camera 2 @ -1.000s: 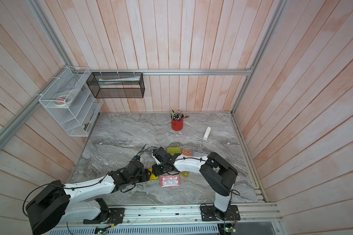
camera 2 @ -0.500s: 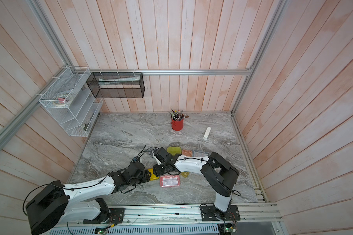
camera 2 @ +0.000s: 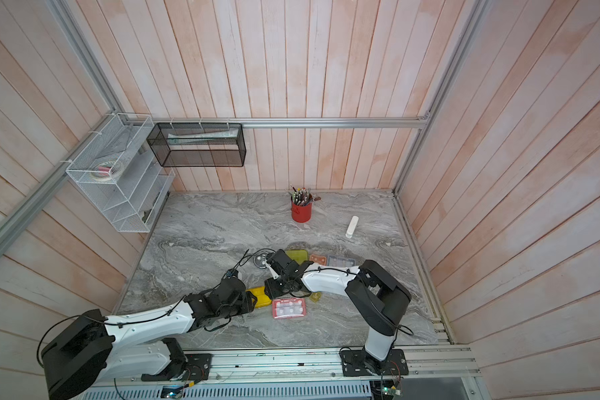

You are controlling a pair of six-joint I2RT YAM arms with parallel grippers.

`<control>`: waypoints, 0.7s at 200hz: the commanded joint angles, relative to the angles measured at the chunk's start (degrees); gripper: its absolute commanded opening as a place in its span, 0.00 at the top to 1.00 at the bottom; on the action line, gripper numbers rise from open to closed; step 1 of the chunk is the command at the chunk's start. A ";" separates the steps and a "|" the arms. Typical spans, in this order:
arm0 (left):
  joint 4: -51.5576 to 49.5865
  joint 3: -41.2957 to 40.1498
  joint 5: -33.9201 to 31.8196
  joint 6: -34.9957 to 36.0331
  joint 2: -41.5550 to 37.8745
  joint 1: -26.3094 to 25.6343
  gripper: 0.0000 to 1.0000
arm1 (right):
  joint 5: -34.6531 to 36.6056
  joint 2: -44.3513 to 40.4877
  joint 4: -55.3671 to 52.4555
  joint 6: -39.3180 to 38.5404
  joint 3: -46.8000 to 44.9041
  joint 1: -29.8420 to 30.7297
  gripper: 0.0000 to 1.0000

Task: Close pillboxes
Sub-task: Close the lid on the pillbox.

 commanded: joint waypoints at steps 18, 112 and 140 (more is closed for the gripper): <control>-16.68 -4.44 5.34 0.26 3.92 -2.51 0.48 | 3.08 2.61 -5.89 -0.42 -3.49 -0.33 0.49; -19.45 -3.17 3.54 -1.80 3.38 -3.79 0.44 | 1.78 0.74 -4.81 -1.62 -4.04 -0.39 0.49; -20.26 -4.69 3.32 -3.79 -4.55 -3.68 0.39 | -2.03 -1.27 -1.92 -1.82 -4.81 -0.44 0.47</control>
